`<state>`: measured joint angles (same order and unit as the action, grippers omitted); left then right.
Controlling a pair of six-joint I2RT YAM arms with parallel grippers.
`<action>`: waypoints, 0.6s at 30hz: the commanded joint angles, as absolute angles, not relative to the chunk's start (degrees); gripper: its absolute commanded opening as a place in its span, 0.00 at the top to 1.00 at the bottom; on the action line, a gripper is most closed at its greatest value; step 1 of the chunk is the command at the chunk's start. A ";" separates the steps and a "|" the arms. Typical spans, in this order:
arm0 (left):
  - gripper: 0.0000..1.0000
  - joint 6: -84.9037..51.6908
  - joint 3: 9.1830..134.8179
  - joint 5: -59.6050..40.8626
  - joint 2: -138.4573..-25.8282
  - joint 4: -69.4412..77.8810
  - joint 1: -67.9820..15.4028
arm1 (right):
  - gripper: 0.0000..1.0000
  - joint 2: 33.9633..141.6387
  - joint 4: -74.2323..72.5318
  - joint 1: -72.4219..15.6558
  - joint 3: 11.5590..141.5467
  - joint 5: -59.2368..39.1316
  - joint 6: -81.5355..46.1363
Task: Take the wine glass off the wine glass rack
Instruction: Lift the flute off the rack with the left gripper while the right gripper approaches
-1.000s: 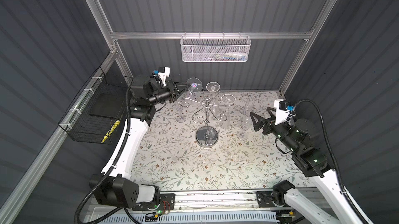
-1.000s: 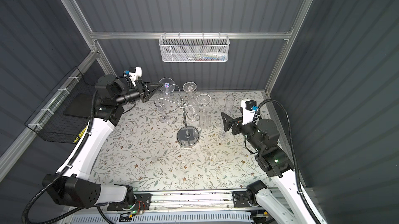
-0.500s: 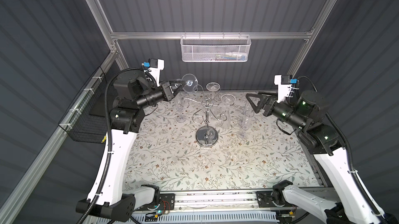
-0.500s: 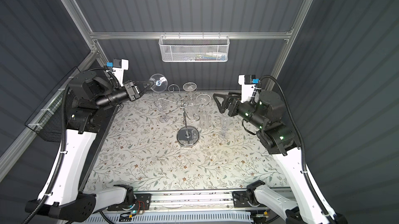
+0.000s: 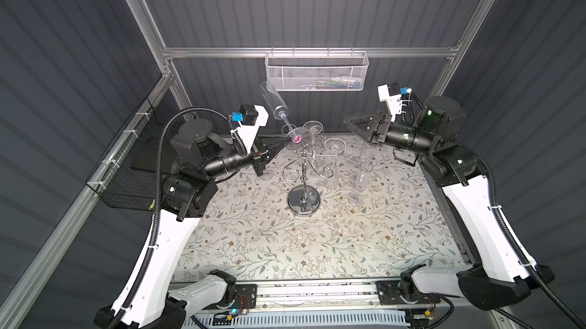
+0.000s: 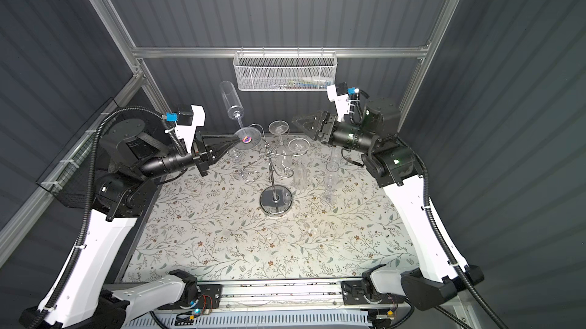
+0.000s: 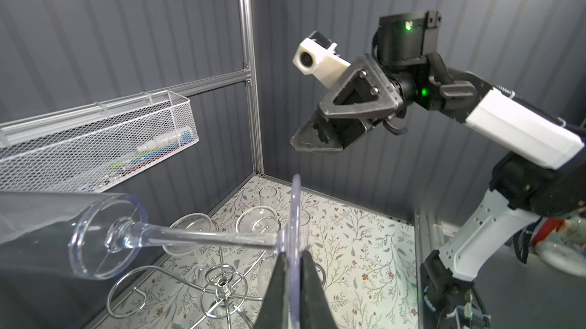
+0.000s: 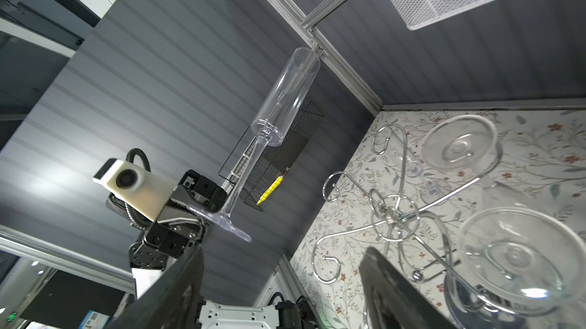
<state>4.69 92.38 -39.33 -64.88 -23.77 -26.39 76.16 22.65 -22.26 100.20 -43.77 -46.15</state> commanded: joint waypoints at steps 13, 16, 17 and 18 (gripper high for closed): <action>1.00 29.77 91.76 -32.86 -67.60 -23.54 -40.83 | 0.38 80.86 20.60 -29.41 103.01 -50.44 -50.01; 1.00 31.47 91.78 -32.03 -68.11 -24.19 -41.97 | 0.42 81.32 21.19 -30.28 102.93 -50.37 -49.43; 1.00 31.75 91.68 -31.87 -68.25 -24.15 -42.15 | 0.44 81.38 21.63 -30.41 102.85 -50.28 -49.16; 1.00 32.13 91.58 -31.63 -68.24 -24.04 -42.42 | 0.47 81.39 21.78 -30.50 102.60 -50.27 -48.92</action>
